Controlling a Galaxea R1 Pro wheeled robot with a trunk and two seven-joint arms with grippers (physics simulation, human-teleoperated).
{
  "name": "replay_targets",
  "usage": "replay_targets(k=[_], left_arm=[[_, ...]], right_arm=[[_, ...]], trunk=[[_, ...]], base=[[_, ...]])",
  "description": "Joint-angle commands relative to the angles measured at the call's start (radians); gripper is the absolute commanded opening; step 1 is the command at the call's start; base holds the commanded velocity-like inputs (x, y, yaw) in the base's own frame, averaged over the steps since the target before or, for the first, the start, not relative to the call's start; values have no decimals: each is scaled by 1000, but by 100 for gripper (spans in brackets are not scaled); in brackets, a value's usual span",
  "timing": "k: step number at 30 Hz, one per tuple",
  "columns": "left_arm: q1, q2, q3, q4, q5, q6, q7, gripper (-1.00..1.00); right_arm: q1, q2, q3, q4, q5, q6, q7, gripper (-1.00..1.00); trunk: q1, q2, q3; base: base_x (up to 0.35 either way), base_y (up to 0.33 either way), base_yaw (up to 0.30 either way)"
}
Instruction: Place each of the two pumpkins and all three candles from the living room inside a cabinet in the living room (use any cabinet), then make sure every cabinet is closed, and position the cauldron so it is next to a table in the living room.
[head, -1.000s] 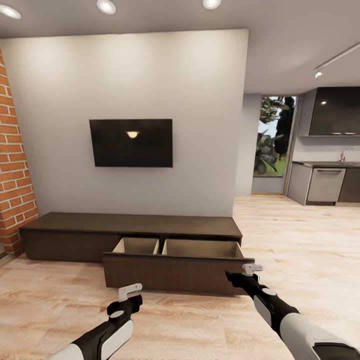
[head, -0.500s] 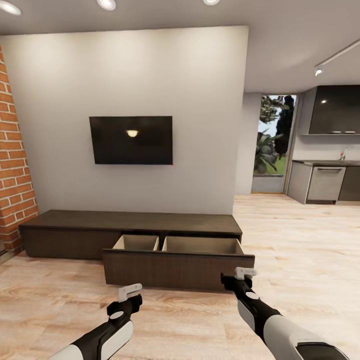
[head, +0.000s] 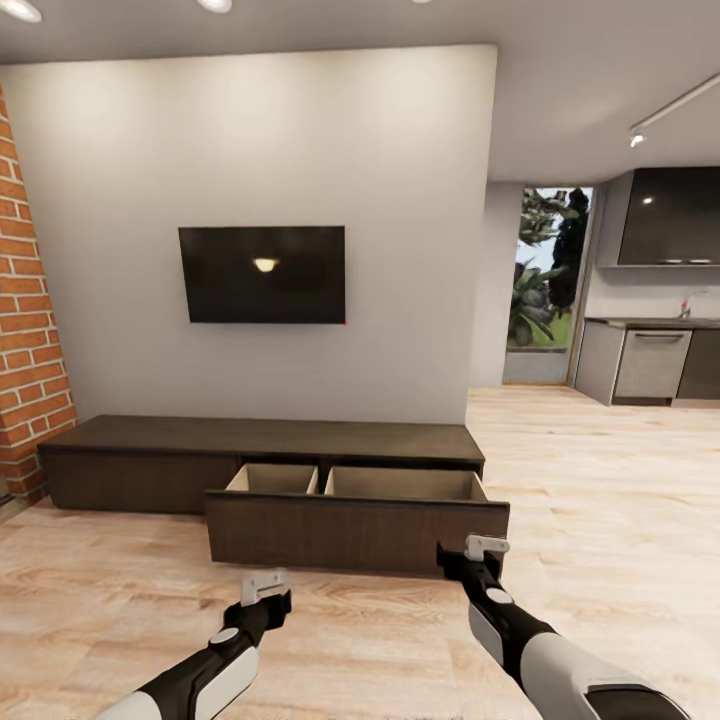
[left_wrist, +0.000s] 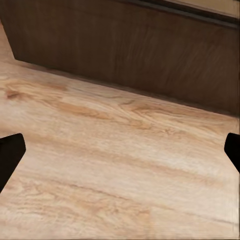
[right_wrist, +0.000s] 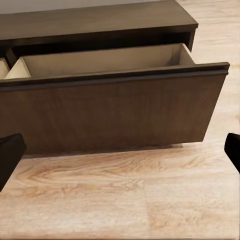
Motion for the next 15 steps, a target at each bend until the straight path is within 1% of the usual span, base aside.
replay_targets(k=[1, 3, 9, 15], left_arm=[[-1, 1, -8, 2, 9, -6, 0, 100], [-1, -1, -6, 9, 8, -7, -14, 100], [-2, -8, -5, 10, -1, -6, -31, 100], [-6, -6, -3, 5, -3, -15, -37, 100]], right_arm=[[-1, 0, 2, 4, -9, -6, 0, 100], [-1, -1, 2, 11, -7, -10, 0, 100], [0, 1, 3, 17, -4, -14, 1, 100], [0, 1, 8, 20, -1, -15, 1, 100]], trunk=[[4, -8, -4], [11, -22, -11], [34, -64, -29], [57, -106, -48]], base=[[0, 0, 0], [0, 0, 0], [0, 0, 0], [0, 0, 0]])
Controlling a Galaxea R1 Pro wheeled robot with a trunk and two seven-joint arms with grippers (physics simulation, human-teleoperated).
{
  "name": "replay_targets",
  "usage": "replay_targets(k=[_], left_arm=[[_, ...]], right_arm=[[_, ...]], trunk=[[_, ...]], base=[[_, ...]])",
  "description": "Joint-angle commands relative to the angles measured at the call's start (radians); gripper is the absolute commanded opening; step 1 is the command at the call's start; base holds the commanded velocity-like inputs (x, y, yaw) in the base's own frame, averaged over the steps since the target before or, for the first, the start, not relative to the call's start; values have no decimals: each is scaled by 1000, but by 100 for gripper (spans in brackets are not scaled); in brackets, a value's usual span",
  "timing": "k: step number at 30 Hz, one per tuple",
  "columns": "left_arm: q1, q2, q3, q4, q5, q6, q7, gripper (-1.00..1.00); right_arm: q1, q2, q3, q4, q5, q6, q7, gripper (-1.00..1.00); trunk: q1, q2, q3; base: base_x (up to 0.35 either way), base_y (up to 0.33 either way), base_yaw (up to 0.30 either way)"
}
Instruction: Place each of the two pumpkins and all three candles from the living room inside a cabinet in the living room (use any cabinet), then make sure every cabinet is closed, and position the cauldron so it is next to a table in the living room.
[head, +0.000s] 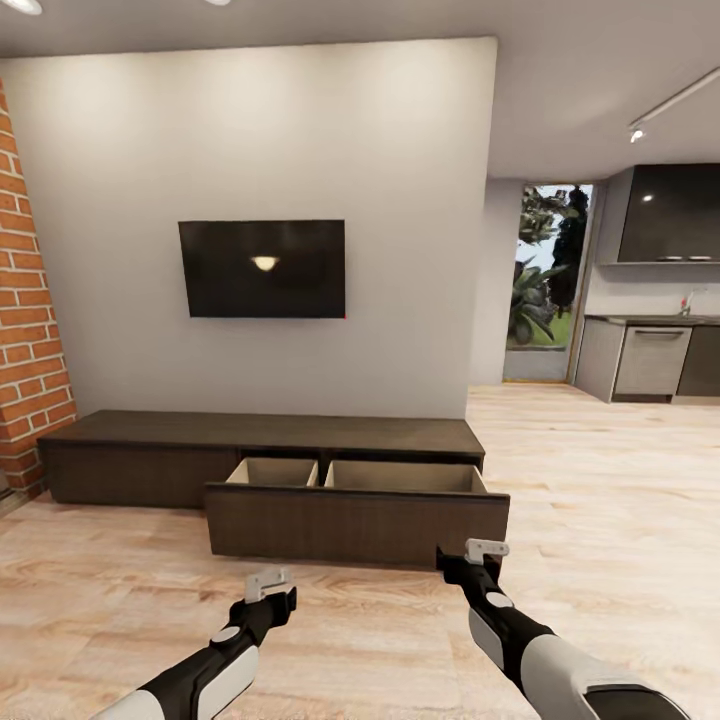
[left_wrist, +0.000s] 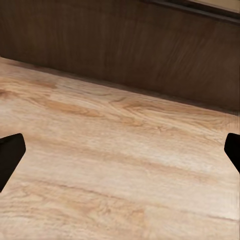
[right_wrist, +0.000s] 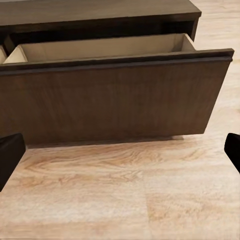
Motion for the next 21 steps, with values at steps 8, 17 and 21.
replay_targets(k=[8, 17, 21], left_arm=[[-2, 0, -8, -4, 9, -31, 6, 100], [-2, 2, -10, -5, 8, -73, 6, 100], [-2, 2, -14, -5, 8, -93, 7, 100]], right_arm=[[-1, 2, 7, 32, 22, -62, -2, 100], [4, 2, 8, 56, 26, -131, -1, 100], [8, 2, 9, 56, 25, -145, -1, 100]], trunk=[[31, -57, -26], [65, -120, -55], [80, -148, -67]], base=[[0, 0, 0], [0, 0, 0], [0, 0, 0]])
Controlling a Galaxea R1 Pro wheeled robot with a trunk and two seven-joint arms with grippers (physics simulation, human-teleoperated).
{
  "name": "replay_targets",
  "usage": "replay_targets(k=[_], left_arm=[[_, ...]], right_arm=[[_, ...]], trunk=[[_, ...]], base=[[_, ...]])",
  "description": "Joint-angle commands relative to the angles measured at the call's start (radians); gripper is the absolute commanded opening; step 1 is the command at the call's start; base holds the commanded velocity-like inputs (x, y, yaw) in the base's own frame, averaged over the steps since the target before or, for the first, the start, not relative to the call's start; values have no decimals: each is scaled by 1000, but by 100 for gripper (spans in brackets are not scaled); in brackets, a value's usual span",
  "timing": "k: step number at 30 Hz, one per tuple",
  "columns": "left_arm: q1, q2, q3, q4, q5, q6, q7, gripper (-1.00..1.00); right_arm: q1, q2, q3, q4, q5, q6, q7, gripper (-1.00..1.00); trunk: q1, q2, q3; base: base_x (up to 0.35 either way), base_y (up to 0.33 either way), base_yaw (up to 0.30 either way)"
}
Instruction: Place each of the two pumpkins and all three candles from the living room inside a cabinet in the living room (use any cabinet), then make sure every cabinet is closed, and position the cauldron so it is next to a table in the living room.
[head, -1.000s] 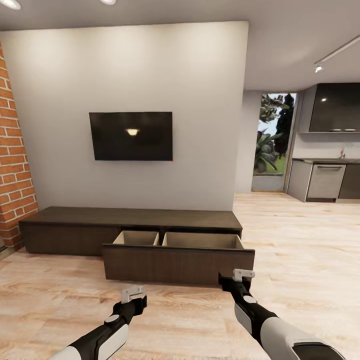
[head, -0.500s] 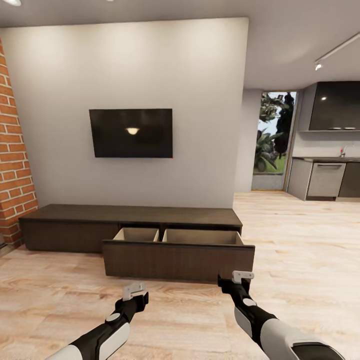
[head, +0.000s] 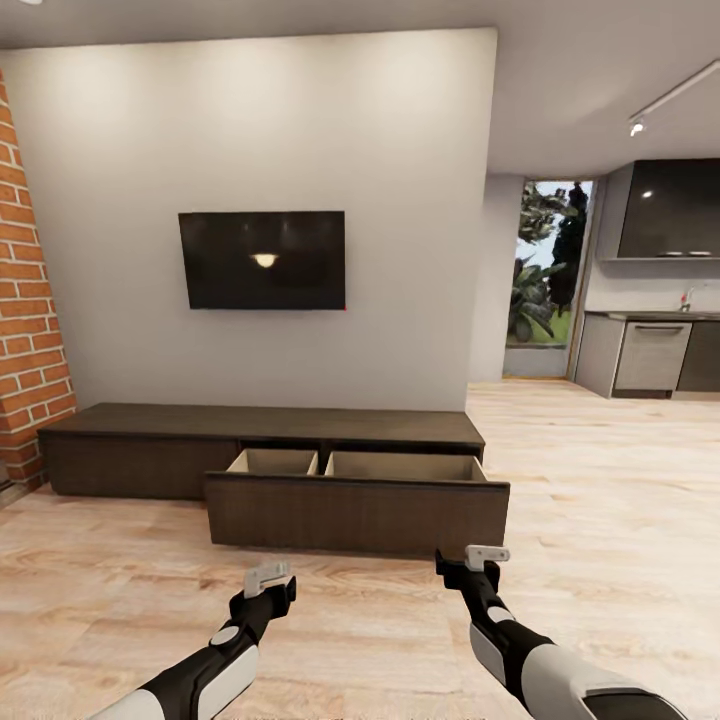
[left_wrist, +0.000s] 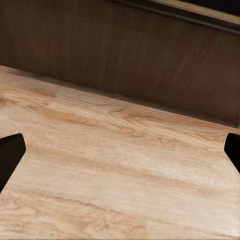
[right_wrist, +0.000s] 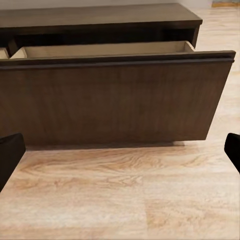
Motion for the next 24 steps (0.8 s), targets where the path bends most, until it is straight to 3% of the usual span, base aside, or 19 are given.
replay_targets(k=[1, 6, 11, 14, 21, 24], left_arm=[[-1, 1, -9, -2, 8, -6, 8, 100], [-1, -1, -11, -2, -4, -10, 10, 100], [-2, -8, -7, -22, -124, -8, 21, 100], [-2, -11, -5, -54, -167, -2, 49, 100], [-3, -12, -4, -82, -183, 8, 90, 100], [-8, -13, -4, -85, -184, 49, 92, 100]], right_arm=[[-1, 0, 3, 1, -5, -4, -2, 100], [0, 17, 5, 0, -4, -4, -2, 100], [0, 29, 6, 0, -4, -1, -2, 100], [0, 31, 6, 0, -4, 0, -2, 100], [0, 32, 6, 0, -4, 3, -3, 100], [0, 33, 5, 0, -4, 14, -3, 100]], trunk=[[4, -8, -4], [23, -43, -20], [42, -78, -36], [54, -99, -45], [80, -148, -67], [85, -155, -78]], base=[[0, 0, 0], [0, 0, 0], [0, 0, 0], [0, 0, 0], [0, 0, 0], [0, 0, 0]])
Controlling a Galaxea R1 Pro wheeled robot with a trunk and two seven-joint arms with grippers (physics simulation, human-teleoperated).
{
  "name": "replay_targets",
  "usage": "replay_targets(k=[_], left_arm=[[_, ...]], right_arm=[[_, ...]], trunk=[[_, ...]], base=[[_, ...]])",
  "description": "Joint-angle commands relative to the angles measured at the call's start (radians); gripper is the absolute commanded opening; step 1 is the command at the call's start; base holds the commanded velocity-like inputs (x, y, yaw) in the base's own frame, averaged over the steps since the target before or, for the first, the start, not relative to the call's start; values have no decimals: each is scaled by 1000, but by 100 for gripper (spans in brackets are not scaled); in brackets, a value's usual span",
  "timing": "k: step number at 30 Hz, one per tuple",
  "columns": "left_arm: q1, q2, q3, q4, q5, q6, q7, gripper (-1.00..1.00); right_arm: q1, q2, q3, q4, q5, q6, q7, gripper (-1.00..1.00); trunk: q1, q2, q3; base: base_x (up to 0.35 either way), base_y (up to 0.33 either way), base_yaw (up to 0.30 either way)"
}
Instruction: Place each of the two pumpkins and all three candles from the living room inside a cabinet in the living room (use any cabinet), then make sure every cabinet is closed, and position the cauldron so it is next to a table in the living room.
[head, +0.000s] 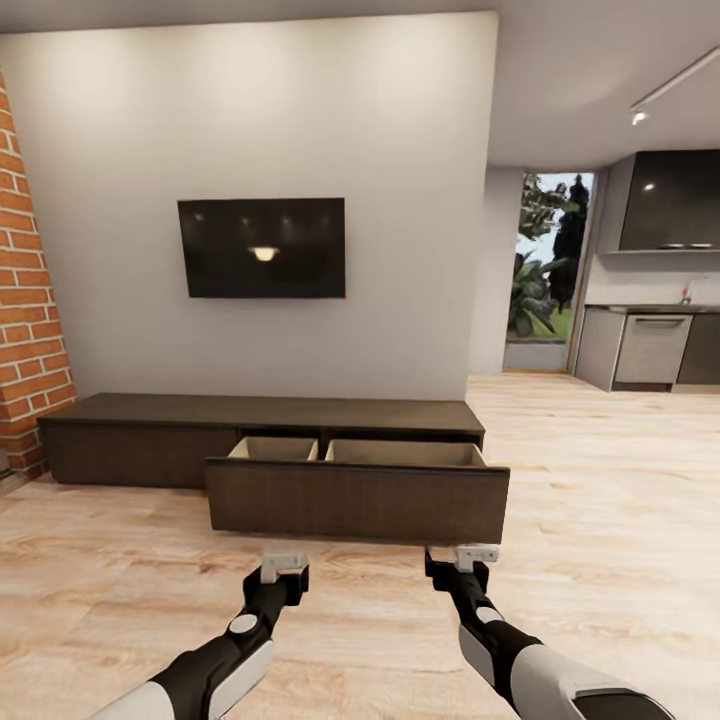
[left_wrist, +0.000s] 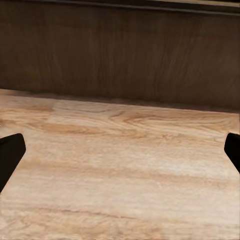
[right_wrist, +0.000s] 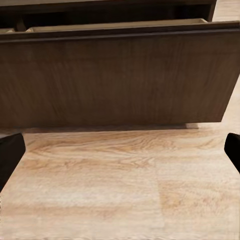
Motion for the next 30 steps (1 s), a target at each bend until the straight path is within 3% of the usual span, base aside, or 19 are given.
replay_targets(k=[1, 7, 11, 13, 30], left_arm=[[-5, 1, -8, -2, 10, 18, 10, 100], [-22, -6, 4, -3, 15, 74, 19, 100], [-27, -13, 74, 3, 13, 77, 22, 100], [-27, -15, 92, 7, 12, 77, 22, 100], [-28, -12, 105, 18, 9, 45, 22, 100]], right_arm=[[-1, 3, 3, 1, -5, 9, -2, 100], [-4, 32, 25, -14, -6, 88, -2, 100], [-10, 49, 39, -27, -5, 106, -4, 100], [-12, 52, 45, -33, -6, 112, -6, 100], [-13, 50, 71, -38, -4, 131, -7, 100]], trunk=[[0, -1, -5], [3, -2, -28], [5, -3, -44], [6, -4, -52], [13, -7, -113]], base=[[0, 0, 0], [0, 0, 0], [0, 0, 0], [0, 0, 0], [0, 0, 0]])
